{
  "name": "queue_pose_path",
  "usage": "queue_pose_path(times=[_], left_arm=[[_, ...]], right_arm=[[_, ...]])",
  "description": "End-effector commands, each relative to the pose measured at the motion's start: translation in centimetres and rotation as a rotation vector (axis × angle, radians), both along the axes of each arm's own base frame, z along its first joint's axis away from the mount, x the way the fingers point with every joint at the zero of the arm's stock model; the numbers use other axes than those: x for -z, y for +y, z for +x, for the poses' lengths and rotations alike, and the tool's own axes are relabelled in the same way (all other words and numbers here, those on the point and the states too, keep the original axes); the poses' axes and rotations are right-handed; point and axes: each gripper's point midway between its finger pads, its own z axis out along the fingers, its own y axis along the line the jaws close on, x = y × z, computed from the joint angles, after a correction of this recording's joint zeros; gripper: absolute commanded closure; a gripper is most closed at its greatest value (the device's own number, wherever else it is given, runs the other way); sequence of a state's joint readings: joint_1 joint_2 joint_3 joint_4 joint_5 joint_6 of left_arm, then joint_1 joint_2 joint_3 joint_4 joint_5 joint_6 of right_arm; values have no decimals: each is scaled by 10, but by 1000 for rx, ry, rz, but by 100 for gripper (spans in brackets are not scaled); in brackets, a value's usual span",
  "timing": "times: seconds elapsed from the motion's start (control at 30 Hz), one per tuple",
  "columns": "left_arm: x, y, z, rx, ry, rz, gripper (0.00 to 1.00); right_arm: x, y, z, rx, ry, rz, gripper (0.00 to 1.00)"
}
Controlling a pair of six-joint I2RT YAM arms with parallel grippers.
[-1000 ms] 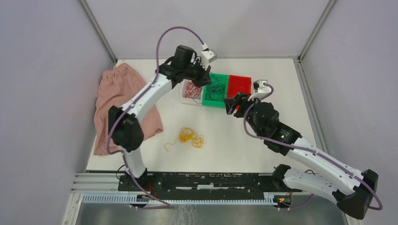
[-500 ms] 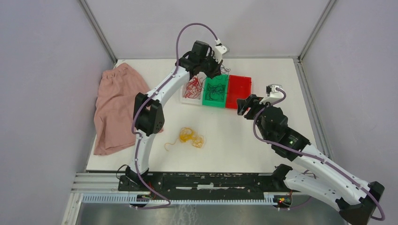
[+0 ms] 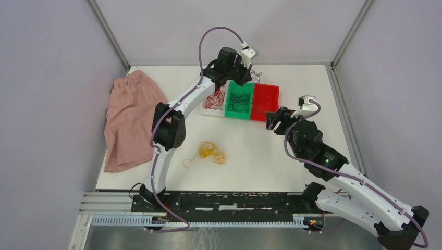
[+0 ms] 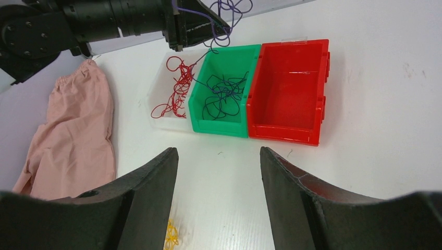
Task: Untangle the cables
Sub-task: Place the cable in the bin.
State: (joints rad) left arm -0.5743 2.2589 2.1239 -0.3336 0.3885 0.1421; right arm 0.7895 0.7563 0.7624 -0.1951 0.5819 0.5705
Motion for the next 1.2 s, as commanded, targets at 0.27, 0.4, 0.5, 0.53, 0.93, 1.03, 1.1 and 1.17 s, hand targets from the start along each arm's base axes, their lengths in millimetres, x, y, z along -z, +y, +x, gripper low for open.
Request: queue_pose_path(times=[0.27,0.4,0.5,0.53,0.93,1.03,1.1,1.17], left_arm=[[39,23,10,-186,64,67,65],[33,32,5,-203,68,81,27],[20,37,1,-204,56,72,24],[14,39,0,-209,57,61,24],[-92,73,-34,-77,66,-69,25],[-126,97,-46,-77,55,-87,4],[-146,119,-52,-94,51,-115,1],[-162,146,-60,-124,65,-145,1]], right_arm=[[-13,-11,-3,28,-30,23,35],[-15,-12,-4,30,-31,19,35],[-17,-11,-3,28,-30,16,35],[-17,-10,-2,26,-29,15,35],[7,17,28,1,91,-77,29],[18,33,53,-33,147,-97,24],[29,41,72,-47,198,-97,22],[41,44,91,-44,253,-52,20]])
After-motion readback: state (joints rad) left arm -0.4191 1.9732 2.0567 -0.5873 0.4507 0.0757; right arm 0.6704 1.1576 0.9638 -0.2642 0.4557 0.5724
